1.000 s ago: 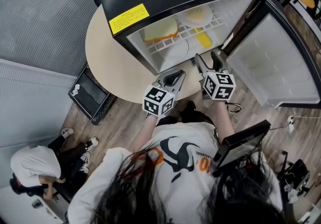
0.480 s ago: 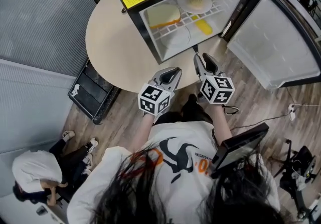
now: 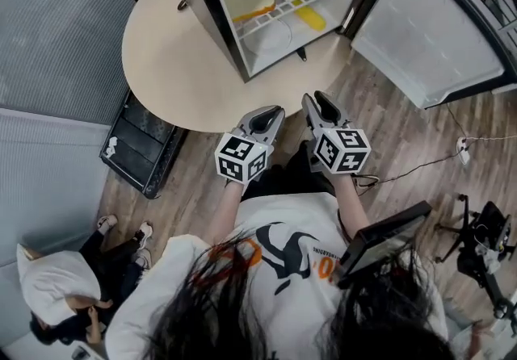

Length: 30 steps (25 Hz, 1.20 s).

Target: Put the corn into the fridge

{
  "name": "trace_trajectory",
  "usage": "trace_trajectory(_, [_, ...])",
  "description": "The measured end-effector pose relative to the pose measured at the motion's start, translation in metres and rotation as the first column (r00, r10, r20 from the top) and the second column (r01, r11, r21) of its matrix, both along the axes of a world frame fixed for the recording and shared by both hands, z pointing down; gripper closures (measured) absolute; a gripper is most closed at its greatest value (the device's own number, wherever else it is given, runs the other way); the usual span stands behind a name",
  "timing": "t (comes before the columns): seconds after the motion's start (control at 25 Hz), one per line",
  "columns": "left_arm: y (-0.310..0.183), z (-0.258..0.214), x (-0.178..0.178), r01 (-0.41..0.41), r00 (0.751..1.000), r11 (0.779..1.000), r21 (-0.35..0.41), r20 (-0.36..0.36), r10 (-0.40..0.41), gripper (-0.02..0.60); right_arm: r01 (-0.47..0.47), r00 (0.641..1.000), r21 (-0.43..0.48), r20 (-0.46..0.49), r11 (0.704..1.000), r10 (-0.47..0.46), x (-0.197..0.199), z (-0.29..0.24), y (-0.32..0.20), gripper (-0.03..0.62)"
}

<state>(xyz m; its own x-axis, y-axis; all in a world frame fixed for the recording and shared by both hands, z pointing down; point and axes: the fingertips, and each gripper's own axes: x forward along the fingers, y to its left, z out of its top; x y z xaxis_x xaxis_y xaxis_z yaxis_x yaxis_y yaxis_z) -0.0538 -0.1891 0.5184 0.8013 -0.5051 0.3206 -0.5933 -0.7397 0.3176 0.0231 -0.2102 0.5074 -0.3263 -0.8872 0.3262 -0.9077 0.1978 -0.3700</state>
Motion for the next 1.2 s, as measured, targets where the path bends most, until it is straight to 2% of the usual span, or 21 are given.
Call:
trace_trajectory(0.36, [0.021,-0.002,0.012,-0.012,1.0,1.0,0.002,-0.01,0.012,0.563,0.009,1.0,0.009,-0.018,1.0,-0.009,0.005,-0.005,0.027,0.502])
trace_trajectory(0.72, [0.043,-0.018,0.027,0.034,0.999,0.999,0.026,-0.004,-0.033,0.563,0.078,0.997,-0.001,-0.005,0.997,-0.078,0.009,-0.007,0.054,0.511])
trace_trajectory(1.2, [0.116,-0.033,0.056,0.119,0.993,0.991,0.063,0.013,-0.12,0.563,0.204,0.979,0.015,-0.026,0.979,-0.203,0.029,-0.015,0.121,0.525])
